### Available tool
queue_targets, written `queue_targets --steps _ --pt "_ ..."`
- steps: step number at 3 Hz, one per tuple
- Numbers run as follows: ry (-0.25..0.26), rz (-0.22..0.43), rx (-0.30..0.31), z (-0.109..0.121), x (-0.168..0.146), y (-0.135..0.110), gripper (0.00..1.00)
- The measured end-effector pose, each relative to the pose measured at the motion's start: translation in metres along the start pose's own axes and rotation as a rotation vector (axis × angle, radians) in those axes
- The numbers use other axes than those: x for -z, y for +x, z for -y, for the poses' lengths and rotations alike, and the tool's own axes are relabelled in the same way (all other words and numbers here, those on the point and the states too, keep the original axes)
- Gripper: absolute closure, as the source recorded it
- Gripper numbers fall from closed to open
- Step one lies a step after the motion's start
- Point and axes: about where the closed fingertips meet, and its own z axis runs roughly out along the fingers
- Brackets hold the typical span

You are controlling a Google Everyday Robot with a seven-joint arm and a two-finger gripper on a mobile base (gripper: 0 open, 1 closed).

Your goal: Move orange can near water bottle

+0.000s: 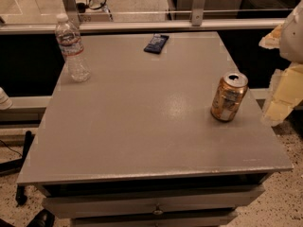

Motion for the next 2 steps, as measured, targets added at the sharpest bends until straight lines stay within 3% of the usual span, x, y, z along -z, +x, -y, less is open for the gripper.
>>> queue_targets --steps 2 --pt "0.015 0.008 -0.017 0.0032 0.0016 0.002 0.0"
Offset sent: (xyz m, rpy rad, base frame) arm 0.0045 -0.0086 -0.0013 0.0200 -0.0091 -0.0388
